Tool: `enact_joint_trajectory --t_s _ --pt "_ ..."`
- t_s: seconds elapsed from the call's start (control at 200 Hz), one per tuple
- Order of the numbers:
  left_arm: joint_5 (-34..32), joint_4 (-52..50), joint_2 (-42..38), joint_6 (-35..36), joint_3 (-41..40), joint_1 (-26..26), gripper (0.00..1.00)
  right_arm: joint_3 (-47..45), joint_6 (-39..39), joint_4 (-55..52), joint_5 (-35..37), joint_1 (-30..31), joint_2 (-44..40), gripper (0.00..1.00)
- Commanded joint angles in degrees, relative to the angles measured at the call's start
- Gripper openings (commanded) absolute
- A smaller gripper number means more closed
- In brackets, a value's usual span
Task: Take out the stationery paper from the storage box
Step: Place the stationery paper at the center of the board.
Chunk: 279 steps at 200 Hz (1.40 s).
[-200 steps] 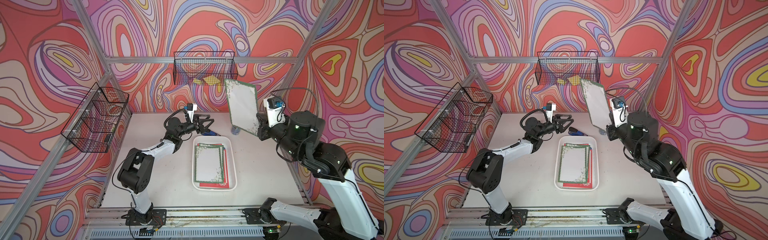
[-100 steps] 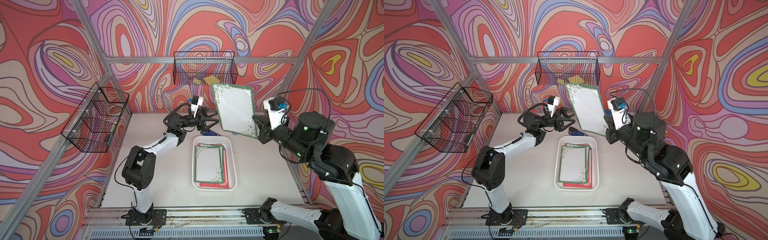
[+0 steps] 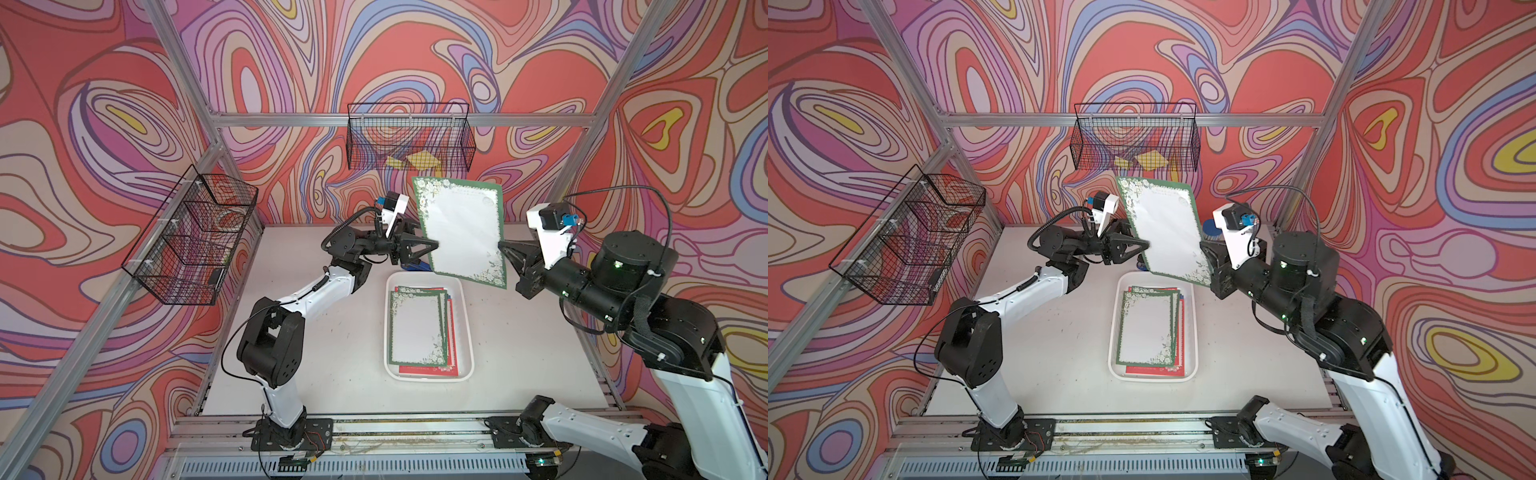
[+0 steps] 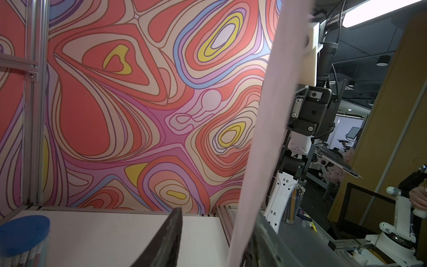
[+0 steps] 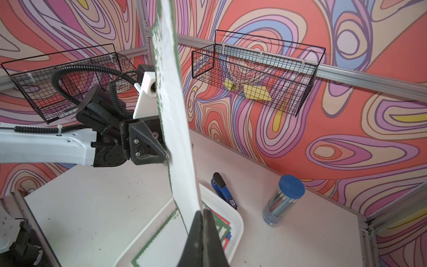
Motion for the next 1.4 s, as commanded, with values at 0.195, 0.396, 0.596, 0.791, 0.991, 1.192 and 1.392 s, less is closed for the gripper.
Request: enact_joint_trajectory --t_s 0.195,0.396,0.596,0.791,0.991,1.192,1.392 --pt "1.5 4.5 -7.7 -2.5 -3.5 -0.8 0.39 -1.4 3.0 1.5 -6.1 0.2 -1.3 0.00" --pt "3.5 4.6 -9.1 -3.5 -3.3 -1.8 0.35 -2.4 4.0 3.3 -9.1 0.2 -2.6 0.00" --pt "5.4 4.6 -9.8 -5.1 -2.7 -1.7 0.19 -2.5 4.1 3.3 -9.7 0.2 -3.1 0.00" --pt "4.4 4.5 -11.6 -5.2 -3.7 -1.7 0.01 -1.8 3.8 2.2 -9.8 0.2 -2.7 0.00" --pt "3.1 4.5 -13.0 -8.9 -4.1 -1.0 0.00 -2.4 4.5 2.7 -7.4 0.3 -2.7 0.08" --pt "7.7 1.7 -15.3 -18.3 -6.2 5.1 0.00 -3.9 4.8 5.2 -2.6 0.2 -3.2 0.77" --pt "20.1 -19.1 -20.3 -15.6 -9.0 12.0 0.00 -3.8 3.9 5.1 -1.4 0.2 -1.4 0.79"
